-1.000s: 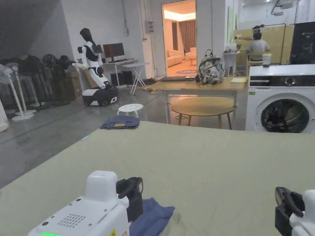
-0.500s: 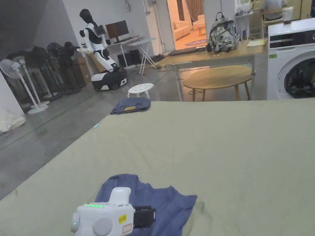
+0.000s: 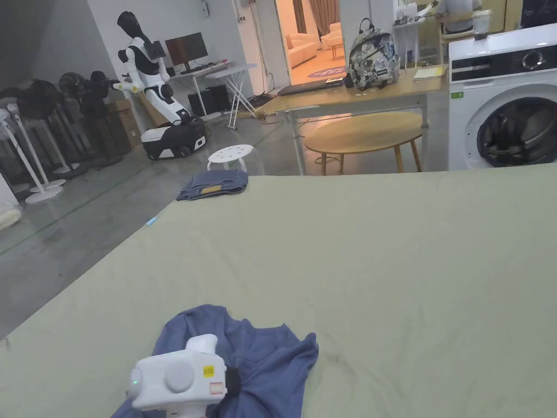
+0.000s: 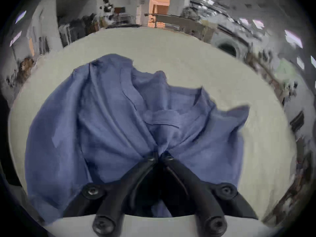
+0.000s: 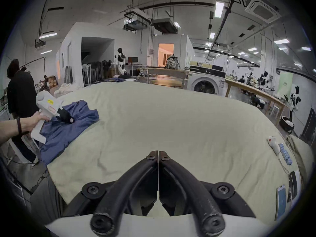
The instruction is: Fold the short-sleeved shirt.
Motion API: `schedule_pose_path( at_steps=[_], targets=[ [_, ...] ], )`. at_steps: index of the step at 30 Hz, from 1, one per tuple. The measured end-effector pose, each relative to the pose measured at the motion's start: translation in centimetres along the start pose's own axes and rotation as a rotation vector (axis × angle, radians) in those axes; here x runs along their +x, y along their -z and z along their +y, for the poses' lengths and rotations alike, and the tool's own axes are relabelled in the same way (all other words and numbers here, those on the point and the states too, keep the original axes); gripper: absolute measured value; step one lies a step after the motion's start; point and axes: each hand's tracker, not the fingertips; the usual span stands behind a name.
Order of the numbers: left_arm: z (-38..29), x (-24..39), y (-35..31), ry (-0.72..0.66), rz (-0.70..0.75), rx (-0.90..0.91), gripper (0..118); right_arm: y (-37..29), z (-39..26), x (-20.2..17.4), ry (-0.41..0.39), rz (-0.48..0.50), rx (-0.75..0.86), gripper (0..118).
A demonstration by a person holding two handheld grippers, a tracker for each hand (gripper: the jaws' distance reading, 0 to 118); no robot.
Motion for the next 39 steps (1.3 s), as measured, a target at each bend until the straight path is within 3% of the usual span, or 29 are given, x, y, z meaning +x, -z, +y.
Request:
schedule_pose_path(
  at_steps=[3, 6, 8, 11, 14, 16, 17, 22, 25, 28, 32, 37, 39],
  targets=[
    [2.0, -1.7, -5.1, -0.261, -0.224, 0.191, 0, -1.9, -0.3, 1.2, 0.016, -0.006, 0.016, 0],
    [6.1, -1.7, -12.0, -0.283, -0.167, 0.359, 0, -3.9, -0.9, 2.9, 0.126, 0.017, 0.017, 0],
    [9.7, -1.3, -16.8, -0.140, -0.199, 0.462, 0, -5.2, -1.4, 4.2, 0.185, 0.038, 0.019, 0],
    [14.4, 1.9, -23.8, -0.032, -0.184, 0.577, 0, -6.9, -1.8, 5.2, 0.206, -0.038, 0.031, 0],
    [16.4, 8.0, -26.5, 0.192, -0.019, 0.582, 0, -8.3, -2.2, 6.1, 0.255, -0.063, 0.060, 0],
    [16.7, 11.4, -25.3, 0.255, -0.034, 0.587, 0, -9.3, -2.5, 6.6, 0.301, -0.070, 0.081, 0],
    [16.3, 12.9, -24.3, 0.247, -0.114, 0.580, 0, -9.7, -2.7, 6.8, 0.317, -0.076, 0.089, 0],
    [8.3, 24.4, -14.4, 0.303, -0.304, 0.551, 0, -12.0, -3.2, 8.0, 0.349, -0.126, 0.107, 0],
    [2.1, 32.0, -6.9, 0.278, -0.565, 0.295, 0, -13.7, -3.7, 9.2, 0.415, -0.150, 0.124, 0],
    [-8.5, 40.1, -3.3, 0.346, -0.701, 0.142, 0, -15.8, -4.9, 10.5, 0.432, -0.217, 0.119, 0],
    [-19.2, 47.6, -3.3, 0.523, -0.855, -0.083, 0, -18.0, -6.9, 11.6, 0.439, -0.285, 0.079, 0],
    [-29.4, 51.5, -5.2, 0.664, -1.008, -0.184, 0, -18.8, -8.7, 12.5, 0.526, -0.295, 0.049, 0],
    [-30.5, 51.1, -5.7, 0.638, -1.003, -0.172, 21, -19.0, -9.3, 12.6, 0.526, -0.301, 0.051, 0]
  ],
)
